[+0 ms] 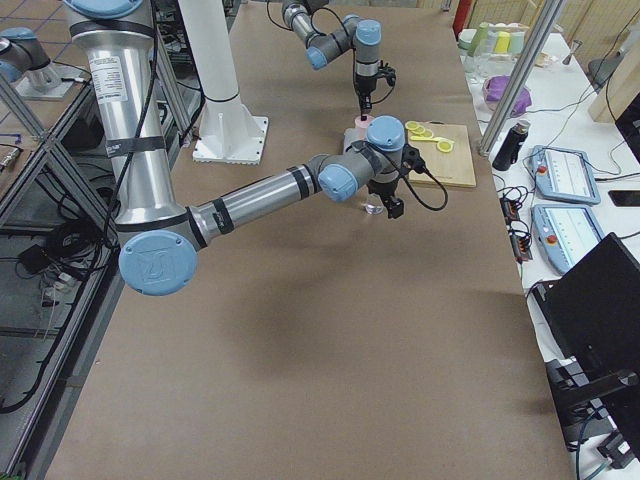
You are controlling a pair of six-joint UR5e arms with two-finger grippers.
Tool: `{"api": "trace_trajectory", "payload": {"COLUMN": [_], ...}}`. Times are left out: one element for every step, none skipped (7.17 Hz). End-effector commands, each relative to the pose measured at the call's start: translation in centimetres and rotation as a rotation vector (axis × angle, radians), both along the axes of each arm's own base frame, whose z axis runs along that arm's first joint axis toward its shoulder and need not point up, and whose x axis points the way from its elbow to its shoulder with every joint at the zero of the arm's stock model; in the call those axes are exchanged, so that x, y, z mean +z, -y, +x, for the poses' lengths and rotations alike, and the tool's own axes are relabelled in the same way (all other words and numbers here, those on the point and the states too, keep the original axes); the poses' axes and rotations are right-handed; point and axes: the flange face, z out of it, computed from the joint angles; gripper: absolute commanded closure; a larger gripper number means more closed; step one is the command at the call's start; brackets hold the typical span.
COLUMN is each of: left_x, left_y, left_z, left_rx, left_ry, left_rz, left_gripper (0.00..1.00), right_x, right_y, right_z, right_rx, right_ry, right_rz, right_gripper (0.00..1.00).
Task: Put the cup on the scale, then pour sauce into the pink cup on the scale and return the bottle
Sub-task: 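Lower the cup onto the scale and open the left gripper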
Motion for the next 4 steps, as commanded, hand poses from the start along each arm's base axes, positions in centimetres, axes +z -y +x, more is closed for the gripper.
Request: {"api": "trace_trajectory", "payload": {"left_x": [0.3, 0.4, -0.2, -0.2], "left_y": [0.0, 0.1, 0.0, 0.0], "left_z": [0.0, -0.1, -0.6, -1.7], "left_rx": [0.037, 0.051, 0.049, 0.043], "left_ry": [0.006, 0.009, 0.001, -0.006], "left_rz": [0.048, 0.066, 0.077, 0.081], "left_gripper": [0.51, 0.26, 0.18, 0.16], "right_x": [0.0, 0.0, -0.4, -1.3], "right_y": [-0.2, -0.3, -0.5, -1.1], "right_z": [-0.2, -0.2, -0.5, -0.3], "right_rx": [-0.004, -0.004, 0.004, 0.007], "right_ry": [0.007, 0.008, 0.015, 0.026], "right_rz": [0.016, 0.016, 0.003, 0.023], "right_gripper": [0.00, 0.00, 0.00, 0.00]}}
